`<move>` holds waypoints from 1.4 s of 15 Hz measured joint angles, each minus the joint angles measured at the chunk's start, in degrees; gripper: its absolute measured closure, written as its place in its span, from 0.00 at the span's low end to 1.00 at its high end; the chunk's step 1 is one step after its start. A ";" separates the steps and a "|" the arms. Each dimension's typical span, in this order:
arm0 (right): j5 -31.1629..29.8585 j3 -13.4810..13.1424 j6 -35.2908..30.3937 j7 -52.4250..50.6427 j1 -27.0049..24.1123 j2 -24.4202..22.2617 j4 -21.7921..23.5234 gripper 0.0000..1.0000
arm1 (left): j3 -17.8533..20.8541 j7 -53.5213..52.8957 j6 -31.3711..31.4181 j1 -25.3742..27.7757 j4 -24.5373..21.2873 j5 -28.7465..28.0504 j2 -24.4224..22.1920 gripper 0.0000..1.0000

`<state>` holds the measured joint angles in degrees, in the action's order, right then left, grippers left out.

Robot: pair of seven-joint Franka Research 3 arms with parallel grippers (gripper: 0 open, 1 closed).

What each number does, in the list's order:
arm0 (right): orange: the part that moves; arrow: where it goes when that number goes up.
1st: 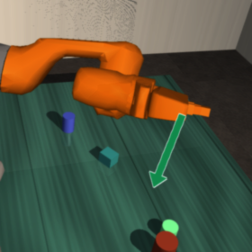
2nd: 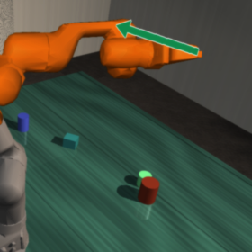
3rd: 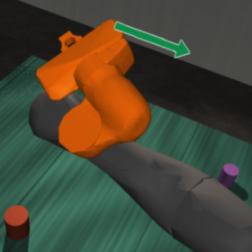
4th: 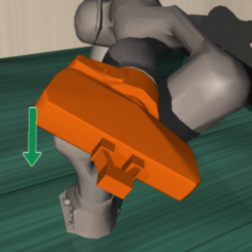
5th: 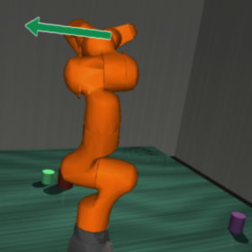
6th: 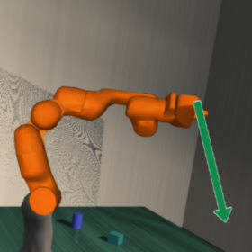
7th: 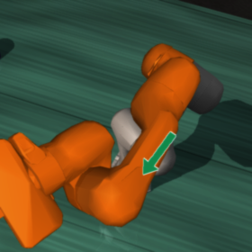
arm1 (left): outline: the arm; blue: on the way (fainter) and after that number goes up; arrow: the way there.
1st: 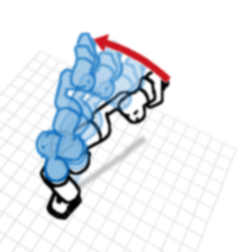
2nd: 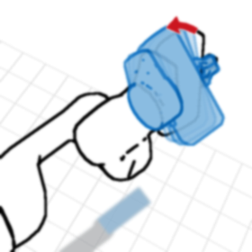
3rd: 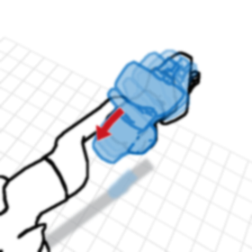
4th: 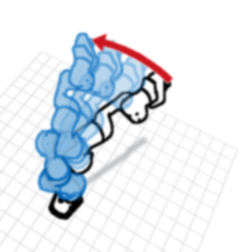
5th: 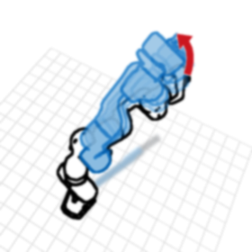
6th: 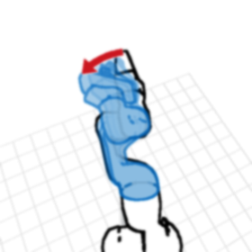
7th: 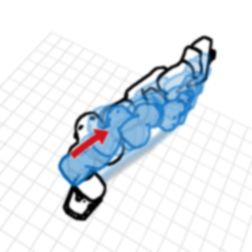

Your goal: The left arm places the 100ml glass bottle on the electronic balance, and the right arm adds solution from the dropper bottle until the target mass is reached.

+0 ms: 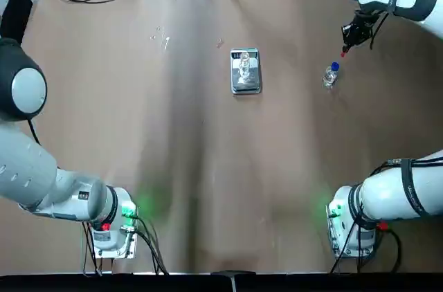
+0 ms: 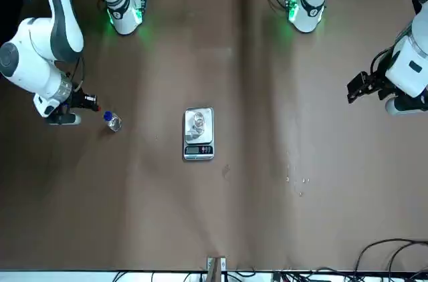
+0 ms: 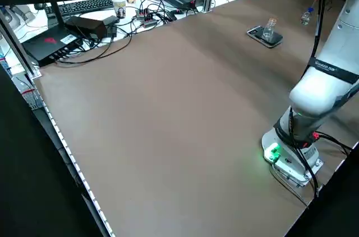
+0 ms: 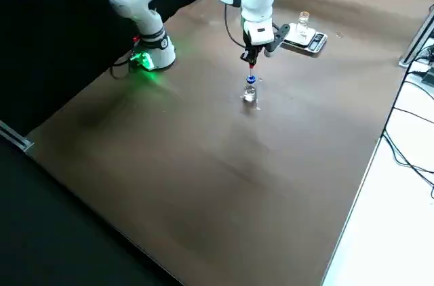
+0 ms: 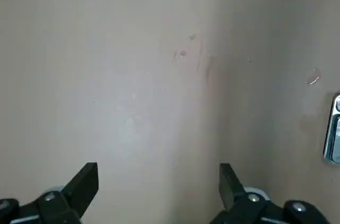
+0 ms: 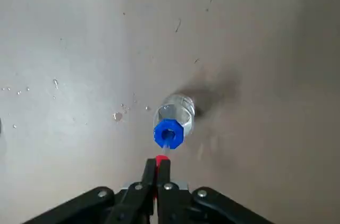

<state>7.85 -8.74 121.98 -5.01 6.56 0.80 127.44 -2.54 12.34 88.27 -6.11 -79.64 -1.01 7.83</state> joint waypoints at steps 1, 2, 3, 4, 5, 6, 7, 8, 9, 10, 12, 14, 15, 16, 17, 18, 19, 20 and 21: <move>0.00 0.00 0.00 -0.01 0.00 0.07 0.17 0.96 | 0.00 0.00 0.00 0.00 0.00 0.00 0.00 0.00; 0.00 0.01 0.02 -0.04 0.01 0.14 0.33 0.96 | -0.01 0.00 0.00 0.00 0.00 0.00 0.00 0.00; 0.00 0.03 0.07 -0.06 0.03 0.22 0.47 0.96 | -0.01 0.00 0.00 0.00 0.00 0.00 0.00 0.00; 0.00 0.05 0.19 -0.06 0.08 0.32 0.57 0.96 | -0.01 0.00 0.00 0.00 0.00 0.00 0.00 0.00; 0.00 0.09 0.36 -0.06 0.11 0.41 0.63 0.96 | -0.01 0.00 0.00 0.00 0.00 0.00 0.00 0.00; 0.00 0.11 0.45 -0.06 0.12 0.52 0.65 0.96 | -0.01 0.00 0.00 0.00 0.00 0.00 0.00 0.00; 0.00 0.17 0.51 -0.09 0.21 0.81 0.66 0.92 | -0.04 0.00 0.00 0.00 0.00 0.00 0.00 0.00; 0.00 0.21 0.56 -0.10 0.30 1.00 0.66 0.85 | -0.06 0.00 0.00 0.00 0.00 0.00 0.00 0.00; 0.00 0.25 0.61 -0.10 0.39 1.20 0.66 0.75 | -0.07 0.00 0.00 0.00 0.00 0.00 0.00 0.00; 0.00 0.28 0.67 -0.11 0.49 1.38 0.66 0.66 | -0.07 0.00 0.00 0.00 0.00 0.00 0.00 0.00; 0.00 0.32 0.89 -0.13 0.74 1.55 0.65 0.58 | -0.08 0.00 0.00 0.00 0.00 0.00 0.00 0.00; 0.00 0.38 0.94 -0.13 0.84 1.55 0.51 0.56 | -0.08 0.00 0.00 0.00 0.00 0.00 0.00 0.00; 0.00 0.39 0.94 -0.13 0.85 1.55 0.35 0.53 | -0.08 0.00 0.00 0.00 0.00 0.00 0.00 0.00; 0.00 0.39 0.94 -0.13 0.84 1.55 0.06 0.53 | -0.08 0.00 0.00 0.00 0.00 0.00 0.00 0.00; 0.00 0.39 0.94 -0.13 0.84 1.55 -0.43 0.48 | -0.08 0.00 0.00 0.00 0.00 0.00 0.00 0.00; 0.00 0.39 0.93 -0.13 0.84 1.55 -1.16 0.45 | -0.08 0.00 0.00 0.00 0.00 0.00 0.00 0.00; 0.00 0.38 0.87 -0.09 0.84 1.55 -2.20 0.45 | -0.08 0.00 0.00 0.00 0.00 0.00 0.00 0.00; 0.00 0.39 0.80 -0.08 0.84 1.54 -3.49 0.43 | -0.08 0.00 0.00 0.00 0.00 0.00 0.00 0.00; 0.00 0.39 0.73 -0.06 0.84 1.53 -4.87 0.42 | -0.08 0.00 0.00 0.00 0.00 0.00 0.00 0.00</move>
<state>7.85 -8.35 122.70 -5.07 7.40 2.33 122.57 -2.62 12.34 88.27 -6.11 -79.64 -1.01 7.83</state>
